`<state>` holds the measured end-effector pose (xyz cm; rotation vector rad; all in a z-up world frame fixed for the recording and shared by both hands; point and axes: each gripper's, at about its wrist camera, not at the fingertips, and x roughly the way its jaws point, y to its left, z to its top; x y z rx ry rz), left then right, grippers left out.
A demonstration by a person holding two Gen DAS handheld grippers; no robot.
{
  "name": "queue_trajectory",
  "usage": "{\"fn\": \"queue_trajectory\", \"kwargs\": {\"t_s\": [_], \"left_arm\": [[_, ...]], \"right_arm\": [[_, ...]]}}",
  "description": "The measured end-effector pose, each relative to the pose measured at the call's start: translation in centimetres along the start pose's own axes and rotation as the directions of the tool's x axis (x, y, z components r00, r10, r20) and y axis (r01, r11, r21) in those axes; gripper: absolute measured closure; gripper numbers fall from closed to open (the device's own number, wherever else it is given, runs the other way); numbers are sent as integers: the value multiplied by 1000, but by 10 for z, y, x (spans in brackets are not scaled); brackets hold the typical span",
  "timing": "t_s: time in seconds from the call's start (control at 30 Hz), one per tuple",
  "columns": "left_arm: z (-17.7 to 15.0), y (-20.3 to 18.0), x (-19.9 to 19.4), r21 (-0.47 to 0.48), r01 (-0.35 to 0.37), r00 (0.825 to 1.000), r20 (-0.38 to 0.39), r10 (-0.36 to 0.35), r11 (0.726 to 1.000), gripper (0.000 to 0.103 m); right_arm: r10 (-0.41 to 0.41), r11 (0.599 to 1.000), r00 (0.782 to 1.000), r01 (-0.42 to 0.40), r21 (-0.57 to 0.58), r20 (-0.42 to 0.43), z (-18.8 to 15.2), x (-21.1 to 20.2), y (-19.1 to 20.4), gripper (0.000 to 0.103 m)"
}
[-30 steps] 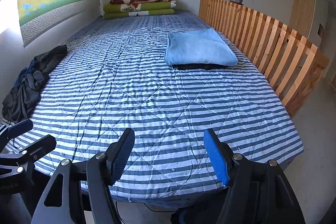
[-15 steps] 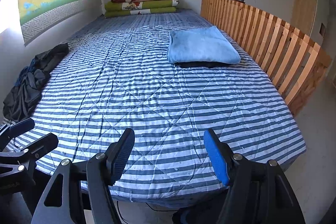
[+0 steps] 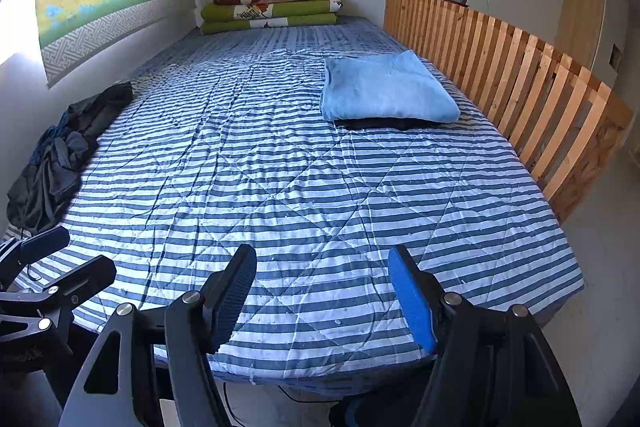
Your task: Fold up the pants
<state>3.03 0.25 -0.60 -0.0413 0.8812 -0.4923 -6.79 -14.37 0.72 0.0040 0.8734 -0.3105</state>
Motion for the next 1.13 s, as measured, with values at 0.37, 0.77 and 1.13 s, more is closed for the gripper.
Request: {"fn": "queue_trajectory", "kwargs": {"t_s": [0.37, 0.77, 1.13], "left_arm": [[-1, -2, 0, 7, 5, 1000, -3, -5, 1000, 11], [-1, -2, 1, 5, 1, 1000, 0, -1, 1000, 11], [-3, -2, 5, 3, -12, 1000, -8, 12, 1000, 11]], "right_arm": [[4, 1000, 1000, -4, 5, -10, -1, 2, -1, 38], [6, 1000, 1000, -6, 3, -20, -4, 5, -1, 38], [6, 1000, 999, -6, 8, -35, -7, 10, -1, 38]]}}
